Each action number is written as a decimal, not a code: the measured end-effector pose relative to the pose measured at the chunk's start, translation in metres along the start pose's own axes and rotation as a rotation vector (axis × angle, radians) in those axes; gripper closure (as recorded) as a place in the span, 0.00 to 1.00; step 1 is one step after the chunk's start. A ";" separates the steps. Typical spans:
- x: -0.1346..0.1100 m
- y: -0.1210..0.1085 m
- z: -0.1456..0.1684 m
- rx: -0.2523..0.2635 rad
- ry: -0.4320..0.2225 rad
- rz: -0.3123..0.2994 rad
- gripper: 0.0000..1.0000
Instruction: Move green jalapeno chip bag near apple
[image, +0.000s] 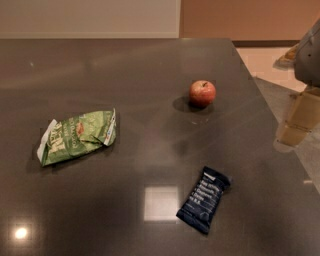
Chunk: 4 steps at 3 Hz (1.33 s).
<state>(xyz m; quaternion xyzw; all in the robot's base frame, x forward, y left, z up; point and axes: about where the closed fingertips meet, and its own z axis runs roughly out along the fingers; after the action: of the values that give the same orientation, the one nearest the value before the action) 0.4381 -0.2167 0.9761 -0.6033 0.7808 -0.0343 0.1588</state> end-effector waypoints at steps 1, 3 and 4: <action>0.000 0.000 0.000 0.000 0.000 0.000 0.00; -0.087 -0.016 0.042 -0.064 -0.105 -0.101 0.00; -0.140 -0.025 0.073 -0.111 -0.163 -0.159 0.00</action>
Offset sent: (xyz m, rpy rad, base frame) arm 0.0904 0.1684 -0.0369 0.1740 0.0567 0.2770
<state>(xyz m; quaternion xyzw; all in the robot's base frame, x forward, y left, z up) 0.5141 -0.0798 0.9420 -0.6722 0.7155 0.0457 0.1846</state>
